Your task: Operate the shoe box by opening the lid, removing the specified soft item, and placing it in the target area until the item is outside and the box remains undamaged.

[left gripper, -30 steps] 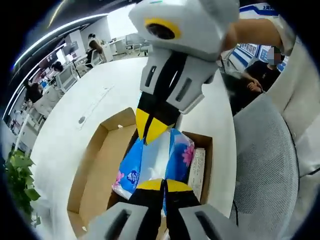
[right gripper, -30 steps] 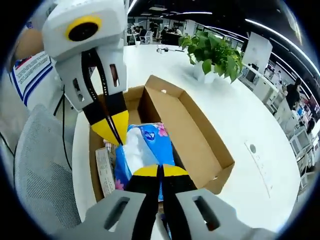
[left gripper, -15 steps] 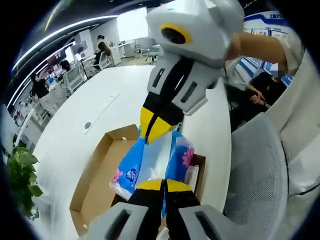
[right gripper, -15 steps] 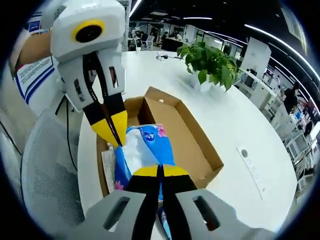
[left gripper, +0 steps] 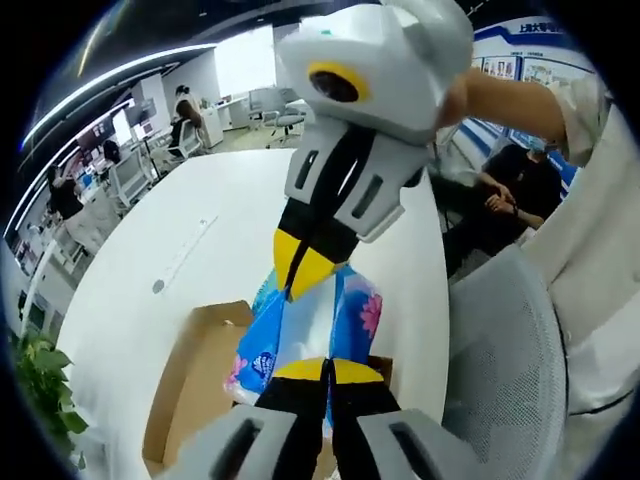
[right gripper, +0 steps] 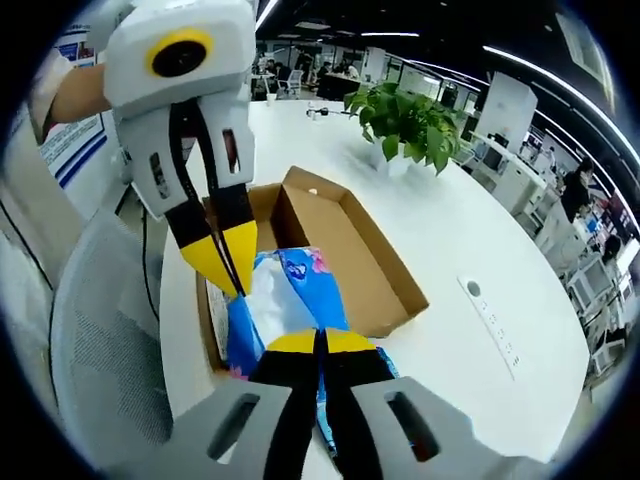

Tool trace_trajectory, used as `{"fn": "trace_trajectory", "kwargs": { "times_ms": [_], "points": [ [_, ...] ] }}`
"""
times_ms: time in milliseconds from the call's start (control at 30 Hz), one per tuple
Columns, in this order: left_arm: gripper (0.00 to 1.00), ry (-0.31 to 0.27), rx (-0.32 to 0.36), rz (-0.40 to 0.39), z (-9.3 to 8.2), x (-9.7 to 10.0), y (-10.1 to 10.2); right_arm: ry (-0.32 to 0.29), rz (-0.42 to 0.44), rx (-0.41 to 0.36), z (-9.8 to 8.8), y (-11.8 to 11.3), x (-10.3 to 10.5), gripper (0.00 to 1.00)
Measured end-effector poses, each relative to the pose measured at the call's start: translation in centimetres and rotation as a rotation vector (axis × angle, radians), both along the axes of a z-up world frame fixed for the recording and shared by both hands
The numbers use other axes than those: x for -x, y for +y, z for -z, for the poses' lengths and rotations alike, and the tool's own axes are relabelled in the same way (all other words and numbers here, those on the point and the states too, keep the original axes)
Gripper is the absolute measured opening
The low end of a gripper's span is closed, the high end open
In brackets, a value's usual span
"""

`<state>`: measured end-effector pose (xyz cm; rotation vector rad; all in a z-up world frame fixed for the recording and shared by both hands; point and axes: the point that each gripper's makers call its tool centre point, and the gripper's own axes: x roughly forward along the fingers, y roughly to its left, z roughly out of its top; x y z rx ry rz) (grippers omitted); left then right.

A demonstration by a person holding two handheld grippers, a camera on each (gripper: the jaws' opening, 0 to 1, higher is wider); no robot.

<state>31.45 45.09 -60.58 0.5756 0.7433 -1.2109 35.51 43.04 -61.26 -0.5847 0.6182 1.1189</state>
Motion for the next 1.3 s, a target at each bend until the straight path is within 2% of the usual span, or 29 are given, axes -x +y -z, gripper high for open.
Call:
{"fn": "trace_trajectory", "kwargs": {
  "times_ms": [600, 1300],
  "points": [
    [0.0, 0.009, 0.041, 0.082, 0.4, -0.2, -7.5, -0.008, 0.038, 0.039, 0.4, -7.0, -0.5, 0.0],
    [0.0, 0.037, 0.06, 0.121, 1.2, -1.6, -13.5, 0.02, 0.043, 0.06, 1.4, -13.2, -1.6, 0.0]
  ]
}}
